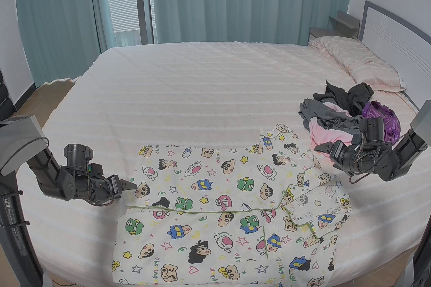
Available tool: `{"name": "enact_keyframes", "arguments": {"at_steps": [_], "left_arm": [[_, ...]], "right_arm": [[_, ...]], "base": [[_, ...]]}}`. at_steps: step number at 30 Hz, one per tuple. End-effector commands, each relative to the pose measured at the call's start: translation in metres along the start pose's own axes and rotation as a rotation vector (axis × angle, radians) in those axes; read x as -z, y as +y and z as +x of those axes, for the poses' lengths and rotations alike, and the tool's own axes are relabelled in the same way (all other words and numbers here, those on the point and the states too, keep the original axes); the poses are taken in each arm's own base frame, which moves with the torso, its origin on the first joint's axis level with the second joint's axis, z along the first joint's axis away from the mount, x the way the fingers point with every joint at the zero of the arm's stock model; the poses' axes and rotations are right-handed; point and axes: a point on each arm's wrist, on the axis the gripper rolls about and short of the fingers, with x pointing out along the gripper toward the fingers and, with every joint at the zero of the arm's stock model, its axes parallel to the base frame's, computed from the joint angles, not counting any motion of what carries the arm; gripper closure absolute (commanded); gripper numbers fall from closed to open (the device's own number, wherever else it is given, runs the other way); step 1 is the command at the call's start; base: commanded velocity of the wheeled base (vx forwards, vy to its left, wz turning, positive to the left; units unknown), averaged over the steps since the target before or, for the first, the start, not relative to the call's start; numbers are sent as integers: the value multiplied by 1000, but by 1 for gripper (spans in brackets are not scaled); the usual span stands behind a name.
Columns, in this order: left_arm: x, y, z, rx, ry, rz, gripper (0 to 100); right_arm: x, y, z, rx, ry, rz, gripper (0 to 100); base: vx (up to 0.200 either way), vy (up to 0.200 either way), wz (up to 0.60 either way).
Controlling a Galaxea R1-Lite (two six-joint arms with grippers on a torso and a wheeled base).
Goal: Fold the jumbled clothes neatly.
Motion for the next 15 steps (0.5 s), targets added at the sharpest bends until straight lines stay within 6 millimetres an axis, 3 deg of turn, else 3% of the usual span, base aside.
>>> {"name": "enact_keyframes", "arguments": {"at_steps": [1,4,11,15], "left_arm": [[-3,0,-6,0,-18,-4,0],[-8,-2,-30,9,-64,-19,0],[22,-13,-72,39,-48,-46,0],[47,-16,-91,36,-20,-87,0]], "right_arm": [[-2,0,-9,-1,-11,-1,0],[-4,2,-28,-5,-29,1,0],[19,-6,-62,18,15,7,0],[34,-9,-78,32,42,7,0]], "base": [[0,0,0],[0,0,0],[0,0,0],[-200,0,0]]}}
